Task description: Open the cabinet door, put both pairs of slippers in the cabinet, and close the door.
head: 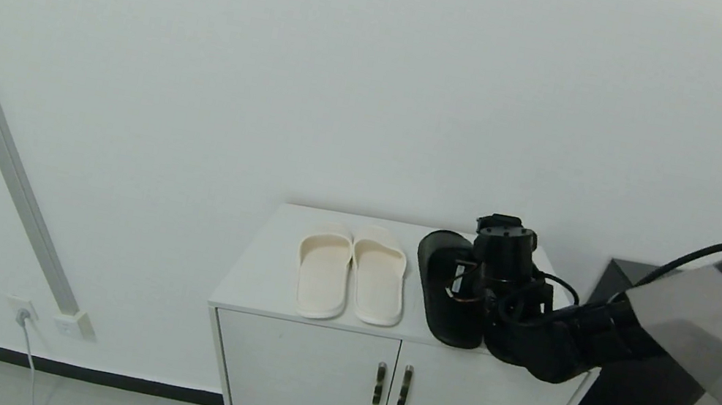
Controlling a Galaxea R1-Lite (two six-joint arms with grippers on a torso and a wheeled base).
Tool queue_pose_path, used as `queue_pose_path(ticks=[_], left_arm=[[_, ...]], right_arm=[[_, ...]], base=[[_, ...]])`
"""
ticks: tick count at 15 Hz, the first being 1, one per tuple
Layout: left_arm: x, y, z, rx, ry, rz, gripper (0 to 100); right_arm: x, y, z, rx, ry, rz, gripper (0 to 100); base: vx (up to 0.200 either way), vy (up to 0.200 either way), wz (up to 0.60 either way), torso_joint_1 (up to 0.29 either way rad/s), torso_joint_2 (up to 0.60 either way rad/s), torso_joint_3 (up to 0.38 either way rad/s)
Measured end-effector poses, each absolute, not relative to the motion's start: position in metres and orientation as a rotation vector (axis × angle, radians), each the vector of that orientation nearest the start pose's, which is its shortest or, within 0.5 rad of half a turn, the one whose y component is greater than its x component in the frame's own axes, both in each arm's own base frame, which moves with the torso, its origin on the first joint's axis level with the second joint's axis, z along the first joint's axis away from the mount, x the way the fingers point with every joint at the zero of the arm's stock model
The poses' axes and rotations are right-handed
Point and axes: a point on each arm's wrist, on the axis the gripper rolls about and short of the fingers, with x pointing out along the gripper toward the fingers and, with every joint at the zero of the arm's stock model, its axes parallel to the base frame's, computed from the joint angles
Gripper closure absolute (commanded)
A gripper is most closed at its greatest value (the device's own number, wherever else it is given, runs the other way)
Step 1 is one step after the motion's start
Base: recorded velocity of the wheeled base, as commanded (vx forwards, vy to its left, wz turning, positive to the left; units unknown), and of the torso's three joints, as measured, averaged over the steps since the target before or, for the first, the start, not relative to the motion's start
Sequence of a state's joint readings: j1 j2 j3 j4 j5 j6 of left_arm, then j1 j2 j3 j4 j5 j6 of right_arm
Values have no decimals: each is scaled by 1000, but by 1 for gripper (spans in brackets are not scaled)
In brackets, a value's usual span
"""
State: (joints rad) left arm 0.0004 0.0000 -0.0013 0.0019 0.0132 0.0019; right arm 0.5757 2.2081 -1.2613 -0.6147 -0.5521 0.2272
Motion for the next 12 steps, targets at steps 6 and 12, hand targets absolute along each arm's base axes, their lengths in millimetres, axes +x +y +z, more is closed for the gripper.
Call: queue_pose_path(ticks=[6, 12], left_arm=[[-23, 0, 76, 0, 0, 14, 100], [-23, 0, 76, 0, 0, 14, 100]], right_arm=[[244, 201, 157, 35, 317, 376, 100], [157, 164, 162, 33, 348, 680, 100]], base=[[0, 0, 0, 0, 0, 0], [0, 0, 0, 0, 0, 0]])
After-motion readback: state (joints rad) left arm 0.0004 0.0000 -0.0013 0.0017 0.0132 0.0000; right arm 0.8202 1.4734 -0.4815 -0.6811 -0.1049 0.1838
